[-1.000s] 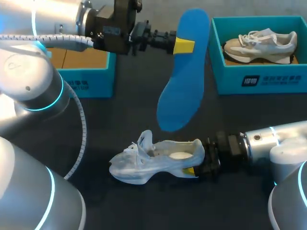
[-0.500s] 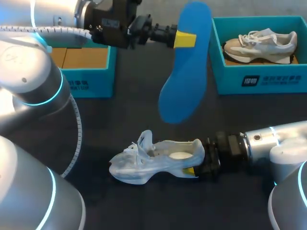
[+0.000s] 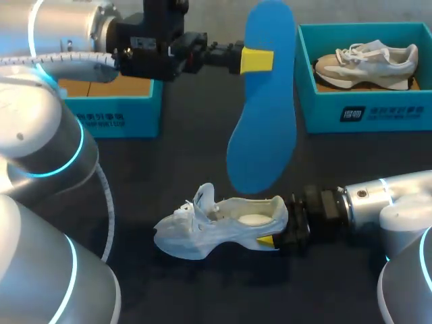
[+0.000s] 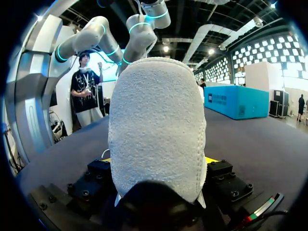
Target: Take the shoe out of the shoebox, open the shoe tongue, remove and reinsert the insole, then place the shoe into the shoebox
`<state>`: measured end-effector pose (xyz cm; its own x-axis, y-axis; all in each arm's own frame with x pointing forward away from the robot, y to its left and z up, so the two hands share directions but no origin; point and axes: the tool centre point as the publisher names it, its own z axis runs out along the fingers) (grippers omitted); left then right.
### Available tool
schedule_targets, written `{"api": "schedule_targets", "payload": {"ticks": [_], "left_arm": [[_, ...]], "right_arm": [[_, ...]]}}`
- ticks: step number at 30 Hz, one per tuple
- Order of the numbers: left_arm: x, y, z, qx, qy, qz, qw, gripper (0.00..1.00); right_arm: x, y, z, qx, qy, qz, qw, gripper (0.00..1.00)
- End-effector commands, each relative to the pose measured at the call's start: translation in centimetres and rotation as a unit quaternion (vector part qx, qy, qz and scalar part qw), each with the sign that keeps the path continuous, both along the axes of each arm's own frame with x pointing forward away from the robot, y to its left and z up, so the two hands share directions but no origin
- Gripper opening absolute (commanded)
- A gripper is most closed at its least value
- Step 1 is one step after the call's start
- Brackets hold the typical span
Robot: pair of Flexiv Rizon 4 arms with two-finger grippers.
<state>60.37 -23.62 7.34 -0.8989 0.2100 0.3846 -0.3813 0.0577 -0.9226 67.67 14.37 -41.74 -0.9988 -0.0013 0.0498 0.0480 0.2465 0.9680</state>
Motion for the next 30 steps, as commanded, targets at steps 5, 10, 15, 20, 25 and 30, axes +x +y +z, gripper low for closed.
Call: {"api": "schedule_targets", "payload": {"ticks": [5, 10, 15, 20, 25, 30], "left_arm": [[-0.4, 2.9, -0.2, 0.009, 0.035, -0.013, 0.999, 0.00], [-0.2, 3.4, -0.4, 0.008, 0.053, -0.021, 0.998, 0.00], [-1.2, 3.6, -0.1, 0.014, 0.036, -0.011, 0.999, 0.00], [-2.3, 3.6, 0.2, 0.019, 0.010, -0.005, 1.000, 0.00], [-2.7, 3.9, 0.4, 0.015, 0.009, -0.010, 1.000, 0.00], [-2.9, 3.9, 0.4, 0.029, 0.001, -0.007, 1.000, 0.00]], "right_arm": [[-0.1, 0.1, -0.2, -0.001, 0.000, -0.001, 1.000, 0.00], [-0.1, 0.1, -0.2, -0.001, 0.000, -0.001, 1.000, 0.00], [-0.1, 0.1, -0.2, -0.001, 0.000, -0.001, 1.000, 0.00], [-0.1, 0.1, -0.2, -0.001, 0.000, -0.001, 1.000, 0.00], [-0.1, 0.1, -0.2, -0.001, 0.000, -0.001, 1.000, 0.00], [-0.1, 0.1, -0.2, -0.001, 0.000, -0.001, 1.000, 0.00]]}}
